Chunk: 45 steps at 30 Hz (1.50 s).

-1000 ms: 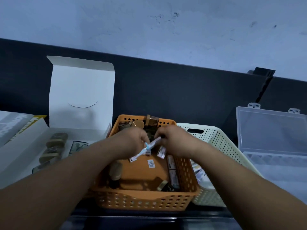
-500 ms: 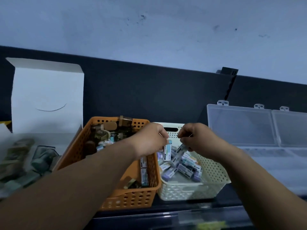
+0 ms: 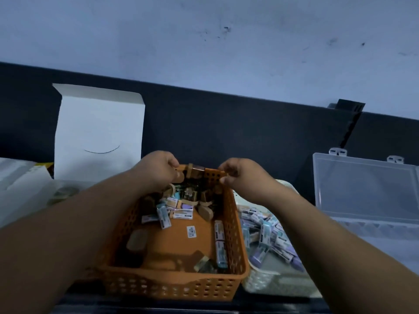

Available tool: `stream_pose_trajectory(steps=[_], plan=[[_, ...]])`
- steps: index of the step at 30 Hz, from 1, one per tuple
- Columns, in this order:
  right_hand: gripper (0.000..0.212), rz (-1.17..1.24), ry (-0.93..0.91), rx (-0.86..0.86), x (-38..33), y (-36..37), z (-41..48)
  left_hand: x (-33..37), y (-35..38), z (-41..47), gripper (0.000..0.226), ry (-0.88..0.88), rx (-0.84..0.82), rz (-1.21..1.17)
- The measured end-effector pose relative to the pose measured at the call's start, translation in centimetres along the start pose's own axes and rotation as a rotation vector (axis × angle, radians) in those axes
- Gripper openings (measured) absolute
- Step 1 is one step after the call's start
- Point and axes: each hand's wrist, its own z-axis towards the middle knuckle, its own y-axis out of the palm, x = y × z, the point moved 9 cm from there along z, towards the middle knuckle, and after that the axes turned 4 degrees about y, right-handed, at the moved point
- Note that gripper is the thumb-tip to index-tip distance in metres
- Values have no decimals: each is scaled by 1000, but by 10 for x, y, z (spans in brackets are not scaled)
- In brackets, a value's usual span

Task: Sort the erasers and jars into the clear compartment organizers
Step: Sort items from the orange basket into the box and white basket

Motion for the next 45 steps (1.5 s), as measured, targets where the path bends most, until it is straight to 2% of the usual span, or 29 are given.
stream_pose_trajectory(steps=[5, 9, 14, 18, 24, 29, 32, 37, 41, 45], plan=[[40, -54, -24, -13, -15, 24, 45, -3, 19, 27, 8, 64, -91, 173], [43, -122, -6, -52, -16, 44, 69, -13, 30, 47, 9, 88, -142, 389], [49, -217, -7, -82, -17, 60, 83, -21, 35, 58, 18, 105, -151, 444], [39, -295, -23, -49, -19, 68, 89, -23, 41, 61, 19, 119, -205, 489], [31, -246, -39, -11, -30, 59, 83, -17, 28, 51, 22, 173, -202, 446], [28, -79, -113, 28, -76, 40, 67, -23, -38, 22, 25, 171, -57, 258], [21, 29, -190, -32, -118, 49, 52, -37, -88, -8, 20, 132, 3, 169], [15, 88, -320, -186, -187, 92, 33, -82, -141, -54, 14, -1, -12, 148], [14, 33, -367, -293, -213, 134, 27, -125, -150, -74, 16, -116, -25, 178], [14, -64, -321, -293, -210, 155, 36, -149, -142, -78, 29, -190, -13, 195]])
